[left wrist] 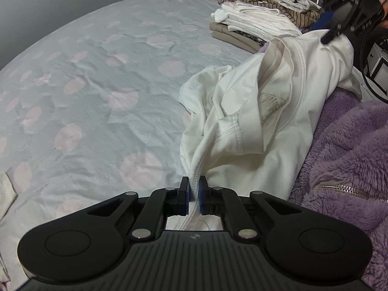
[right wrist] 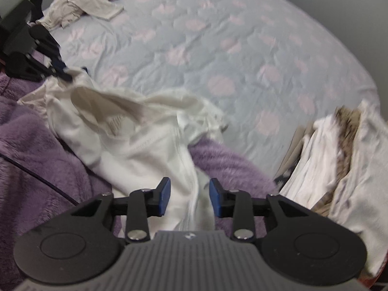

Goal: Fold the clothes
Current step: 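Lift the shirt high with both grippers, shaking it out between them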

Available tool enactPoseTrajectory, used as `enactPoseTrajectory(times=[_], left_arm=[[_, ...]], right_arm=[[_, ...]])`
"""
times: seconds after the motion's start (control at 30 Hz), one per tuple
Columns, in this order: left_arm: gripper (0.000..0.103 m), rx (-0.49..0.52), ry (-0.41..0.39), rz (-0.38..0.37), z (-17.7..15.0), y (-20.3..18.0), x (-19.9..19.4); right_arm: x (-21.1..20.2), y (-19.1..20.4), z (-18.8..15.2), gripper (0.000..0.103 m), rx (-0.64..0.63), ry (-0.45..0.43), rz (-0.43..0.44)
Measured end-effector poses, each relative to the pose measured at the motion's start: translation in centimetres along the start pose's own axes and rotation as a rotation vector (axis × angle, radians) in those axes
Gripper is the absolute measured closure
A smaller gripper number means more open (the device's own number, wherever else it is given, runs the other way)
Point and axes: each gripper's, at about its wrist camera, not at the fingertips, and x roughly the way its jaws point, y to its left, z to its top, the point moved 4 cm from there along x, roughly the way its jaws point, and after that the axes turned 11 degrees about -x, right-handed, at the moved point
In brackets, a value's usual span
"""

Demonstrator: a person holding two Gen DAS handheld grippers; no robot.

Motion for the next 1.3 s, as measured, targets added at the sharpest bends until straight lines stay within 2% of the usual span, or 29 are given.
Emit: enactPoseTrajectory(times=[0.03, 0.07, 0.13, 0.47, 0.57, 0.73, 1.07, 1.17, 1.3], left_arm=[[0.099, -0.001, -0.003, 0.004, 0.0, 0.0, -0.2], [0.099, -0.005, -0.031, 0.027, 0.7, 0.4, -1.3], [0.099, -0.016, -0.099, 0.084, 2.3, 1.2, -4.1], [0.1, -0.068, -0.437, 0.367, 10.2, 5.1, -18.6], [0.1, -0.058, -0.572, 0.483, 12.4, 5.0, -25.4], [0.1, -0.037, -0.756, 0.611, 14.1, 3.0, -34.1], [0.1, 0.009, -0.996, 0.66, 14.3, -2.0, -42.5], [0.1, 0.034, -1.067, 0.672, 14.2, -3.5, -44.7], [0.1, 0.063, -1.117, 0.692, 14.6, -4.9, -46.0]], right_arm=[[0.4, 0.0, -0.3, 0.097, 0.008, 0.011, 0.006], [0.2, 0.0, -0.3, 0.099, 0.01, 0.004, 0.001], [-0.2, -0.1, -0.1, 0.1, 0.014, -0.014, -0.014], [-13.5, -2.9, 9.7, 0.1, -0.082, -0.484, -0.457], [-17.7, -3.6, 12.6, 0.1, -0.11, -0.623, -0.587], [-22.3, -2.2, 13.6, 0.1, -0.118, -0.751, -0.686], [-31.8, 0.8, 15.4, 0.1, -0.134, -1.008, -0.883], [-33.9, 1.7, 14.7, 0.1, -0.131, -1.078, -0.922], [-35.9, 2.3, 13.8, 0.1, -0.133, -1.127, -0.949]])
